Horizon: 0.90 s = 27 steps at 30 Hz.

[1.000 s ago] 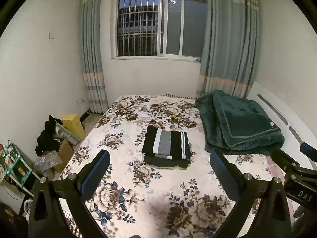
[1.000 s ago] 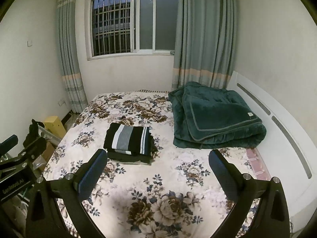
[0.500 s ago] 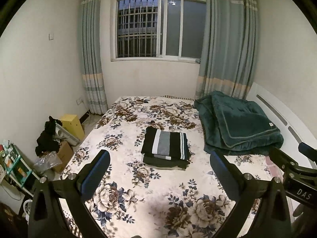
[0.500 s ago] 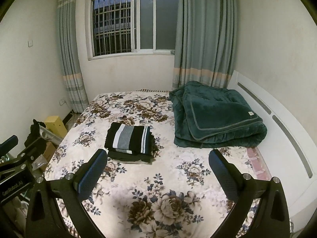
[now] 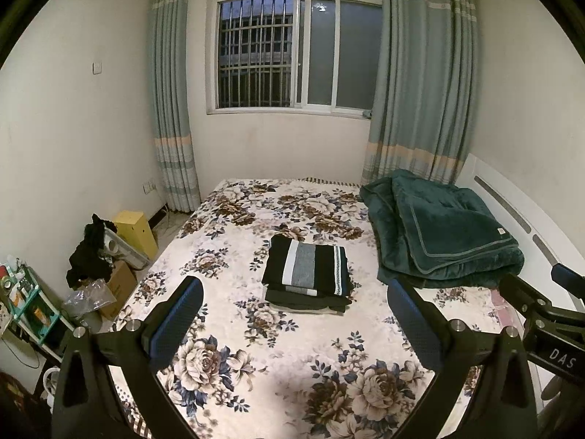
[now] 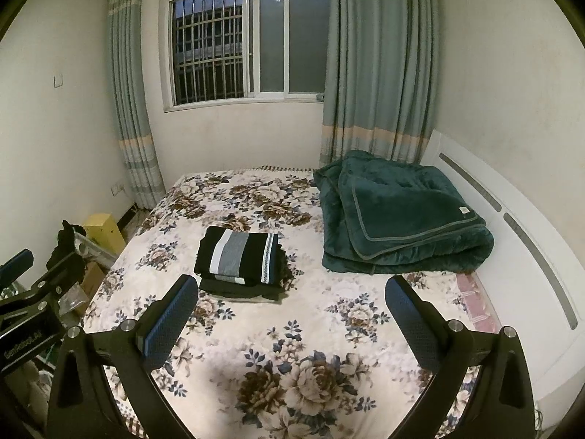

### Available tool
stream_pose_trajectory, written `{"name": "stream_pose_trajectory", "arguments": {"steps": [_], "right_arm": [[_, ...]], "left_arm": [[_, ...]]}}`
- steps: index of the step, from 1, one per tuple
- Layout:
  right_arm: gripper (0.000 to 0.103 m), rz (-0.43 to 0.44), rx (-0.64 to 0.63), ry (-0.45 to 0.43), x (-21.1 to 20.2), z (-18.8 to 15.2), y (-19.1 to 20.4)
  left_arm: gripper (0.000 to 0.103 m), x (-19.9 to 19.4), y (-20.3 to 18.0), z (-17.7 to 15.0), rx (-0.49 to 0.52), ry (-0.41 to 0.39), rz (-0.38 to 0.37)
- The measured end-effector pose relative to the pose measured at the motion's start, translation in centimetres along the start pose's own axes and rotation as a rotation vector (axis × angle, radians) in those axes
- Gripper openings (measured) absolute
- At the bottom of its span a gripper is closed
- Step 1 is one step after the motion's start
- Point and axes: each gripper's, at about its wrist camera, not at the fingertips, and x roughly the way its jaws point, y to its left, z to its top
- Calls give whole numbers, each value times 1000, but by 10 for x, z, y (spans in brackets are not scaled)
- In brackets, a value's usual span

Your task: Fold small clothes

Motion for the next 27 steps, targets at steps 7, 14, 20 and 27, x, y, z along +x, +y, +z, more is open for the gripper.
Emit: {"name": "stream_pose_trajectory", "arguments": {"steps": [7, 14, 20, 27], "right_arm": [[103, -1, 0, -1, 0, 1, 0], [103, -1, -2, -3, -1, 1, 2], [103, -1, -1, -5, 0, 0, 2], [103, 1, -5, -11, 1, 8, 4]], "left_arm": [[103, -1, -2, 3, -3, -8, 2], [103, -4, -3, 8, -6, -12, -1], [103, -7, -7, 13, -2, -21, 0], [103, -11, -8, 11, -5, -26, 1]]}}
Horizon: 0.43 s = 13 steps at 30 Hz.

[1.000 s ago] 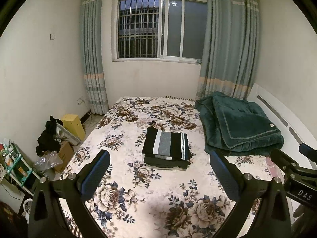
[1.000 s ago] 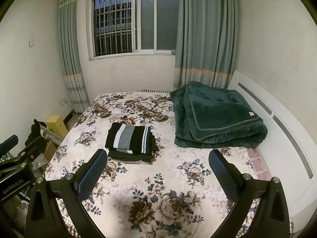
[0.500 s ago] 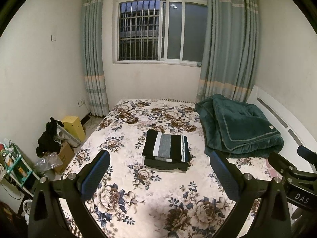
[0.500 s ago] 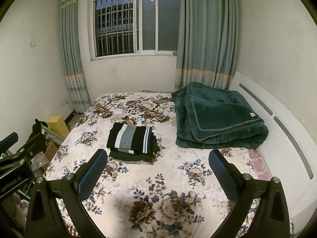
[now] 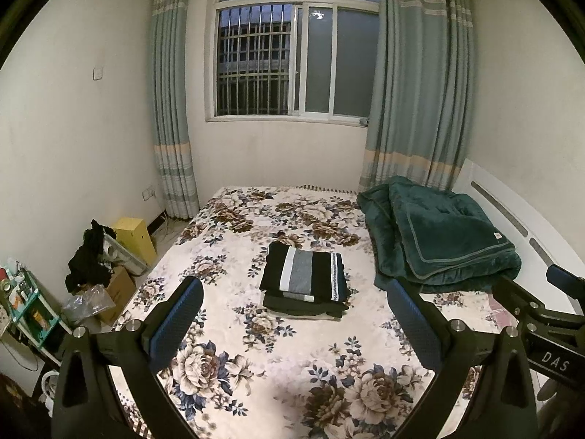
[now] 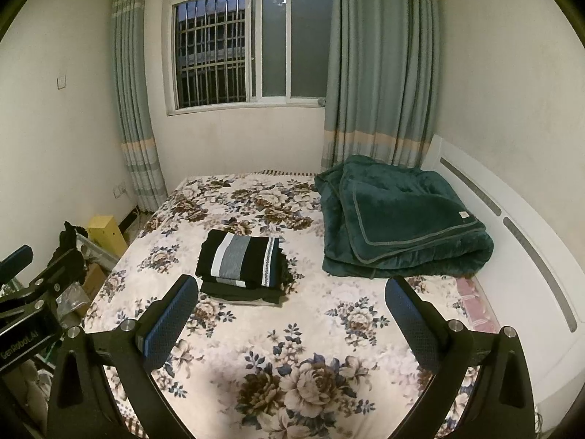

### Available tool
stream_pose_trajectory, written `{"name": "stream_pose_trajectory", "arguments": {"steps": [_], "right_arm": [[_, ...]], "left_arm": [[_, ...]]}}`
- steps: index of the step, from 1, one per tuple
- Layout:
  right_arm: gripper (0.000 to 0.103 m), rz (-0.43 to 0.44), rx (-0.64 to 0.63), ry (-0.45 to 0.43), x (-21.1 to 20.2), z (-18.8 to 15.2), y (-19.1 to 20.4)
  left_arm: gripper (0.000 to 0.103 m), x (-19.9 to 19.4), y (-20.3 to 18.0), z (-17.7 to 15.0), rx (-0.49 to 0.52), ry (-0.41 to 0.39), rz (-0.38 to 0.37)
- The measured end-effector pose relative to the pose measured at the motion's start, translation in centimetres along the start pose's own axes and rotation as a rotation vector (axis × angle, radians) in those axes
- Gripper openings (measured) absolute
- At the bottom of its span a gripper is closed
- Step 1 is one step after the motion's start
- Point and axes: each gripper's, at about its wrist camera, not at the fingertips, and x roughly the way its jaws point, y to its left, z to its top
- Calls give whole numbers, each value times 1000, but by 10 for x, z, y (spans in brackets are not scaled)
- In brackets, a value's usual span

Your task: Fold small clothes

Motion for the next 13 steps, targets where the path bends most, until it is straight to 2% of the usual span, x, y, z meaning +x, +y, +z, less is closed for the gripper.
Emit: {"name": "stream_pose_trajectory", "arguments": {"steps": [13], "right_arm": [[103, -6, 3, -3, 0, -1, 3]], "left_arm": [[103, -7, -3, -2, 3, -25, 11]]}}
